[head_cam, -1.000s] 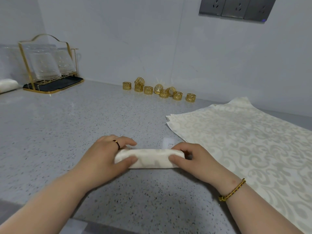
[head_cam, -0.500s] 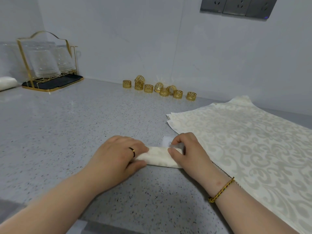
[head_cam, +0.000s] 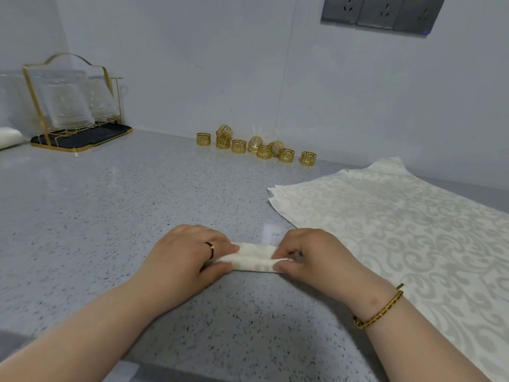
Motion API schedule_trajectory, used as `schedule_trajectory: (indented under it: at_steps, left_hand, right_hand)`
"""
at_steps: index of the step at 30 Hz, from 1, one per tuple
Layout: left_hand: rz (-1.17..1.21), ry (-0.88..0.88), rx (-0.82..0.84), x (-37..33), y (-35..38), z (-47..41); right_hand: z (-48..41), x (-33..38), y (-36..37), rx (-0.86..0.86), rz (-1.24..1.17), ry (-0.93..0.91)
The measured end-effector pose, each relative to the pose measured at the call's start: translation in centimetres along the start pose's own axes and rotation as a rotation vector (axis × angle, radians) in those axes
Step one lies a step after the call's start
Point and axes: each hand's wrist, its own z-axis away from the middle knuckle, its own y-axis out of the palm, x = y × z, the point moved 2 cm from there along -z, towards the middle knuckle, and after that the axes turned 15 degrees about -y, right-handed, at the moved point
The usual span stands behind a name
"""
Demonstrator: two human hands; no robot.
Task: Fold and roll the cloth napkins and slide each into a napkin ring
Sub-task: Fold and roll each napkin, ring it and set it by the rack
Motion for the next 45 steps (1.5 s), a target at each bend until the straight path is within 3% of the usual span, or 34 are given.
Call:
schedule_trajectory:
  at_steps: [3, 11, 13, 17, 21, 27, 32, 36, 41, 45]
  left_hand:
    - [0.052, -0.001, 0.015, 0.1, 0.0, 0.0]
    - [0.064, 0.001, -0.012, -0.3, -0.1, -0.5]
    - [0.065, -0.075, 0.083, -1.2, -0.7, -1.5]
    - [-0.043, -0.206, 0.431, -3.4, -0.2, -3.6]
    - [0.063, -0.254, 0.582, -5.4, 1.2, -4.9]
    - [0.131, -0.338, 0.474, -5.8, 1.3, -4.5]
    - [0.242, -0.389, 0.477, -5.8, 1.5, -4.4]
    - [0.191, -0.37, 0.512, -5.5, 1.6, -4.4]
    - [0.153, -0.338, 0.466, -4.8, 1.9, -4.4]
    - [0.085, -0.33, 0.38, -3.6, 2.2, -5.1]
  right_hand:
    - [0.0, -0.3, 0.2, -0.025, -0.07, 0.063]
    - [-0.2, -1.4, 0.9, -0.146, -0.546, 0.269]
    - [-0.3, -1.4, 0.9, -0.145, -0.588, 0.277]
    - [-0.1, -1.6, 1.1, -0.134, -0.629, 0.279]
    - [0.1, -1.4, 1.1, -0.115, -0.613, 0.252]
    - [0.2, -1.5, 1.1, -0.183, -0.59, 0.268]
    - [0.2, -1.2, 0.9, -0.226, -0.549, 0.25]
    - [0.4, -1.4, 0.8, -0.274, -0.512, 0.248]
    - [1.2, -3.4, 0.0, -0.539, -0.436, 0.354]
    - [0.7, -4.1, 0.1, -0.486, -0.341, 0.406]
